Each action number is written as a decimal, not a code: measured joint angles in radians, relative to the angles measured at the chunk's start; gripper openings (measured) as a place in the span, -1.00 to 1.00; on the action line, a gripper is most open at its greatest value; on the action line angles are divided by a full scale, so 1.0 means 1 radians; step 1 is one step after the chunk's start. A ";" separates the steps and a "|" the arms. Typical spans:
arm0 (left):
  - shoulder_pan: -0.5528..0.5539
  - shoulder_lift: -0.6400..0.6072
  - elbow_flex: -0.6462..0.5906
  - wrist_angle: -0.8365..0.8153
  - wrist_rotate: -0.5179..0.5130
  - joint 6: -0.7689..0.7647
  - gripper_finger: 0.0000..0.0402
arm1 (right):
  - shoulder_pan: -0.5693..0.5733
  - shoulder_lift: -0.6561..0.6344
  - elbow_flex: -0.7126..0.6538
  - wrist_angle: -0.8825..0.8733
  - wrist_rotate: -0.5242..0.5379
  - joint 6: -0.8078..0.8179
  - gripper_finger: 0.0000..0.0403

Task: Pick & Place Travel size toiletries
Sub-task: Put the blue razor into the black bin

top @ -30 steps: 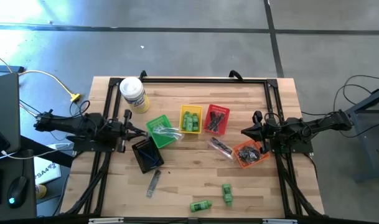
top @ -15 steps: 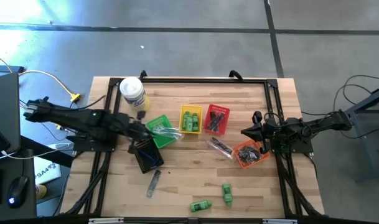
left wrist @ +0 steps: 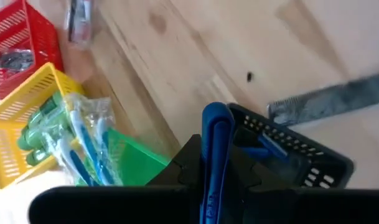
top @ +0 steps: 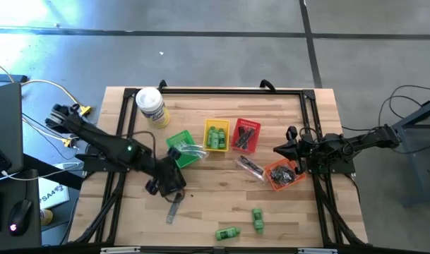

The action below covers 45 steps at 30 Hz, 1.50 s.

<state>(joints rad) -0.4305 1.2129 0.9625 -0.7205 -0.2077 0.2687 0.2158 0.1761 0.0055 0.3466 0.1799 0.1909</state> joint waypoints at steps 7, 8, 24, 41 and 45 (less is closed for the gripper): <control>-0.037 0.076 0.006 -0.080 -0.073 -0.048 -0.90 | 0.000 0.000 0.000 0.001 0.000 0.015 -0.99; -0.037 0.081 0.006 -0.084 -0.073 -0.061 -0.90 | 0.000 0.000 0.000 0.001 0.000 0.017 -0.99; -0.035 0.147 0.006 -0.161 -0.076 -0.082 -0.90 | 0.000 0.000 0.000 0.001 0.002 0.015 -0.99; -0.035 0.176 0.005 -0.167 -0.072 -0.093 -0.90 | 0.000 0.000 0.000 0.002 0.001 -0.004 -0.99; -0.035 0.176 0.005 -0.167 -0.031 -0.104 -0.90 | 0.000 0.000 0.000 0.002 0.001 -0.002 -0.99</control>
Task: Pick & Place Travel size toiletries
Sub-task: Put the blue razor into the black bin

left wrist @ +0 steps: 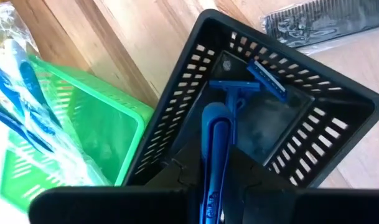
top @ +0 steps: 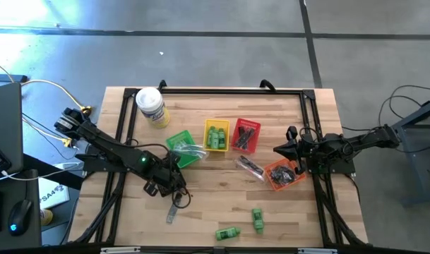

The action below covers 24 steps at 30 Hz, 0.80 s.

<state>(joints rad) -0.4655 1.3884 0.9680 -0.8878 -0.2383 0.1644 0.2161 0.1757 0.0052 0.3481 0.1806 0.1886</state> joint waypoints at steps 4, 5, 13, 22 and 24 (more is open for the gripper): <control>0.000 0.005 0.000 0.011 0.001 -0.012 -0.90 | 0.000 0.000 0.000 0.000 0.000 0.002 -0.99; 0.000 0.010 0.000 0.015 0.000 -0.012 -0.90 | 0.000 0.000 0.000 0.000 0.000 0.002 -0.99; -0.014 0.078 -0.001 0.022 0.023 0.013 -0.90 | 0.000 0.000 0.000 0.001 0.000 0.002 -0.99; -0.015 0.130 -0.001 0.022 0.042 0.008 -0.87 | 0.000 0.000 0.000 0.008 0.000 0.021 -0.99; -0.014 0.129 -0.001 0.027 0.042 -0.020 -0.80 | 0.000 0.000 0.000 0.008 0.000 0.021 -0.99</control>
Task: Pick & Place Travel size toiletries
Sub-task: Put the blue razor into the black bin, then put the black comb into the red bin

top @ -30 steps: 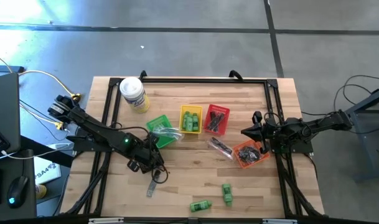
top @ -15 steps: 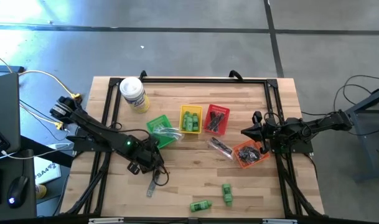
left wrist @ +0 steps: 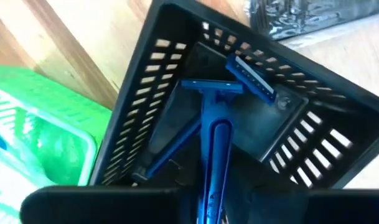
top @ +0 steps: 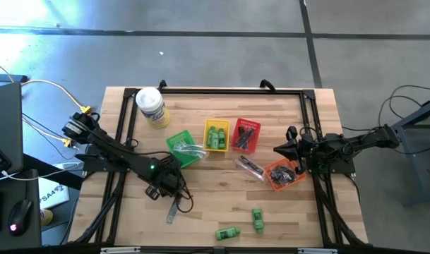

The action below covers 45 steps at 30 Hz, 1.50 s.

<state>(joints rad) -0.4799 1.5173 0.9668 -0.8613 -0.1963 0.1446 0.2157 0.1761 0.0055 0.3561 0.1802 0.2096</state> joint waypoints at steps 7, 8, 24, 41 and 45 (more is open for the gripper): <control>0.001 0.000 0.000 -0.005 0.008 -0.089 -0.61 | 0.000 0.000 0.000 0.003 0.000 0.000 -0.99; 0.001 0.000 0.000 -0.004 0.010 -0.098 -0.60 | 0.000 0.000 0.000 0.005 0.000 0.000 -0.99; -0.014 -0.020 0.157 -0.018 0.082 -0.161 -0.59 | 0.000 0.000 0.000 0.016 0.000 0.053 -0.99; -0.087 -0.805 -0.472 0.617 -0.621 -0.182 -0.99 | 0.000 0.242 0.024 0.046 0.103 0.076 -0.99; 0.027 -0.976 -0.657 0.888 -0.578 -0.080 -1.00 | 0.000 0.355 0.075 0.038 0.127 0.059 -0.99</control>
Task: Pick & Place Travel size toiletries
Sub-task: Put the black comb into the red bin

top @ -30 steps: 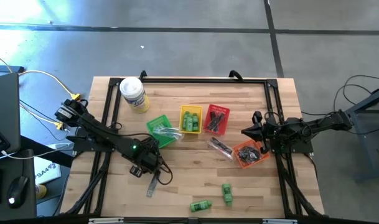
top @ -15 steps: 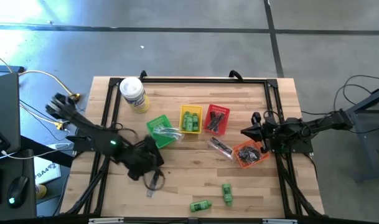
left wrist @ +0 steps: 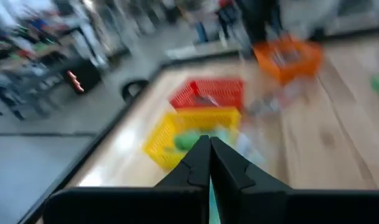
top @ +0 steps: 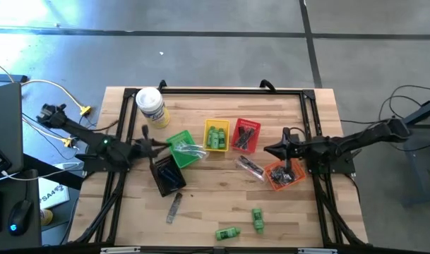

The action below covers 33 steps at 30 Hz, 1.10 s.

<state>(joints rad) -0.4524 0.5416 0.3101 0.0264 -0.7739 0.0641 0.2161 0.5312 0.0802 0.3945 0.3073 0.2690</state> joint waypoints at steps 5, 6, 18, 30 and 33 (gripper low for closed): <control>0.167 -0.083 -0.168 0.280 0.007 0.065 -1.00 | 0.000 0.176 0.113 -0.066 0.012 -0.004 -0.99; 0.194 -0.089 -0.185 0.298 0.027 0.064 -1.00 | 0.000 0.219 0.143 -0.091 0.021 -0.002 -0.99; 0.269 -0.059 -0.215 0.293 0.125 0.041 -1.00 | 0.036 0.712 0.487 -0.445 0.077 0.139 -0.99; 0.269 -0.060 -0.215 0.293 0.132 0.070 -1.00 | 0.128 1.014 0.671 -0.634 0.166 0.179 -0.99; 0.269 -0.060 -0.215 0.293 0.132 0.070 -1.00 | 0.139 1.036 0.682 -0.638 0.164 0.175 -0.99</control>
<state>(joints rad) -0.1833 0.4820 0.0948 0.3199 -0.6415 0.1345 0.3555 1.5673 0.7618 -0.2434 0.4713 0.4435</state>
